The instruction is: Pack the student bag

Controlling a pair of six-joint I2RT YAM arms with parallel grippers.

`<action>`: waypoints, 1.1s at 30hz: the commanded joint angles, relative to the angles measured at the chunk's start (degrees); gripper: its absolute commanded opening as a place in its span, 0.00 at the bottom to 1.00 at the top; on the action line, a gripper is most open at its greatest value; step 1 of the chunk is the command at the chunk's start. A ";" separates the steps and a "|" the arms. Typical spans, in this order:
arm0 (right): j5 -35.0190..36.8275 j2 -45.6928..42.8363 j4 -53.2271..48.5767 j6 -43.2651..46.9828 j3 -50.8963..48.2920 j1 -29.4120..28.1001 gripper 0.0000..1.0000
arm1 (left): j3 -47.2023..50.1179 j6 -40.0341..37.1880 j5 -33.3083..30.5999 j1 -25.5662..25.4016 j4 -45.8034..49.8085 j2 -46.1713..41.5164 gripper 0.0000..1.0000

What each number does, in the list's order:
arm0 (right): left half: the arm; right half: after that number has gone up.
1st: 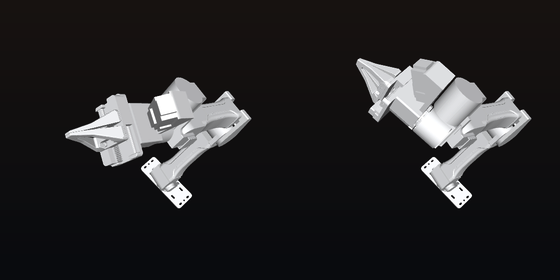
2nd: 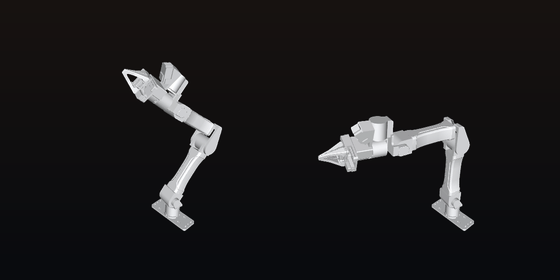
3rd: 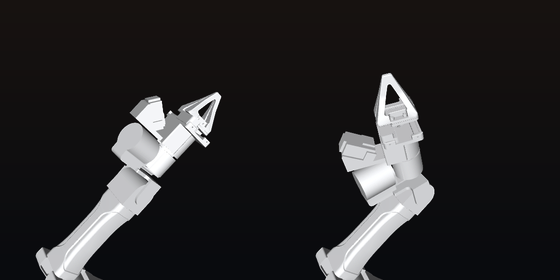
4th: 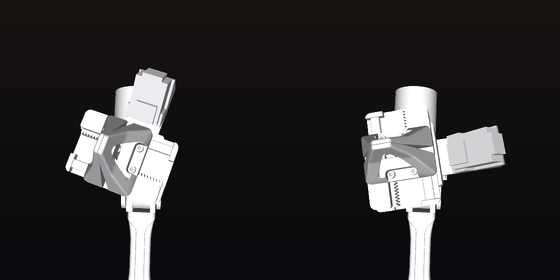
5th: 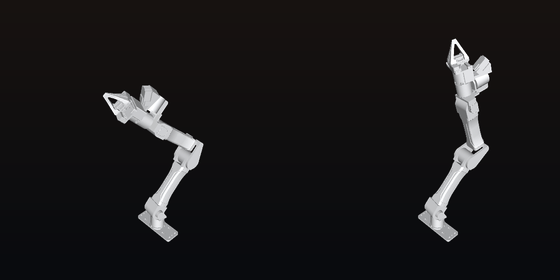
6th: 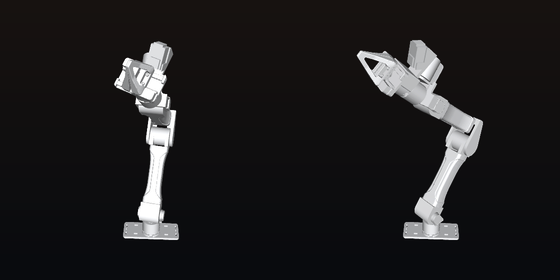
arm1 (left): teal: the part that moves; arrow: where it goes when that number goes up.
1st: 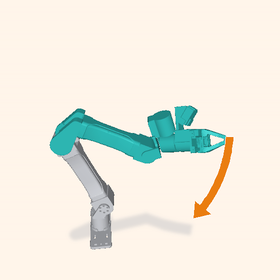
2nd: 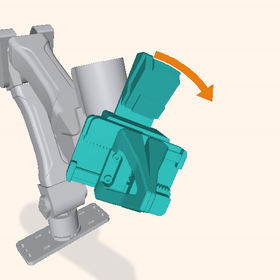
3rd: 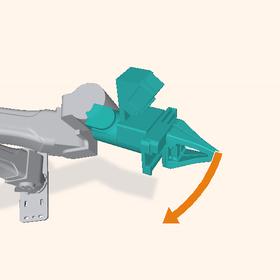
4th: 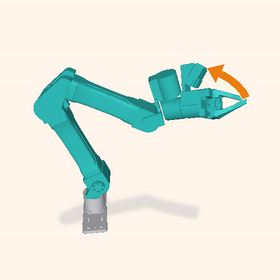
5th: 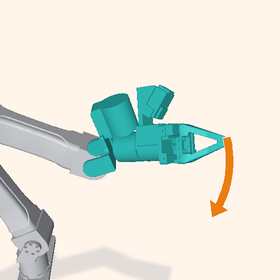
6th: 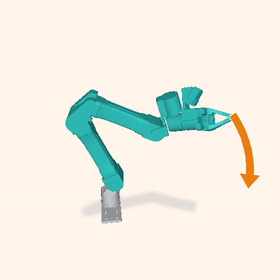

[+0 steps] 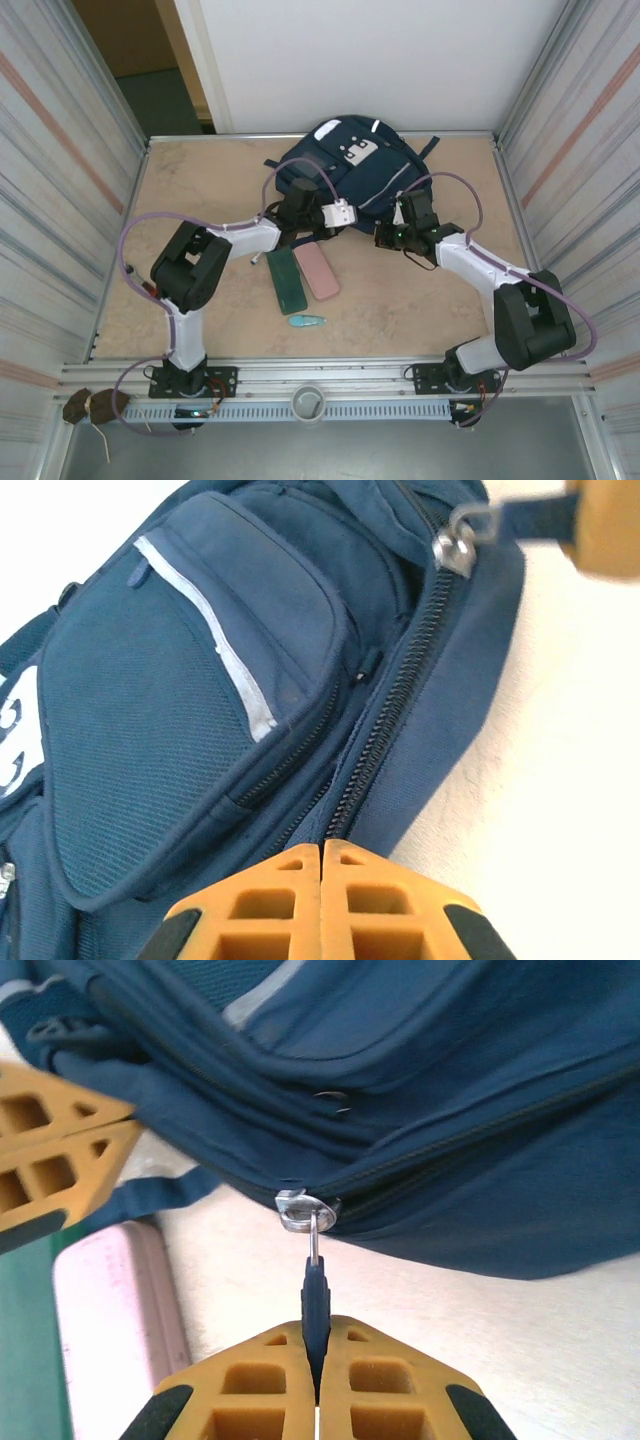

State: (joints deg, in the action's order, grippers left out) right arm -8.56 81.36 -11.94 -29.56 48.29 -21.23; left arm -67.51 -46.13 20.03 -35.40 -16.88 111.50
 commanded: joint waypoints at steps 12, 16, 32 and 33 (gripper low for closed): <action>0.39 -0.06 -3.33 3.17 3.48 1.53 0.00 | 4.80 3.19 5.56 8.30 -1.60 -6.13 0.13; -5.26 -0.58 -1.84 3.25 4.17 0.83 0.00 | 5.54 2.85 6.72 5.63 0.45 -8.11 0.41; -9.46 -5.14 0.07 0.72 2.96 -2.56 0.00 | -4.13 -2.29 3.91 -2.99 5.02 -0.25 0.40; -9.03 -5.25 -0.17 0.82 2.70 -2.24 0.00 | -4.13 -2.64 3.79 -2.75 5.02 -0.26 0.36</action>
State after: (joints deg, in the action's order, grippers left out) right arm -14.61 79.57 -12.49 -28.10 50.83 -23.00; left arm -70.11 -47.46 24.84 -38.92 -13.13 110.30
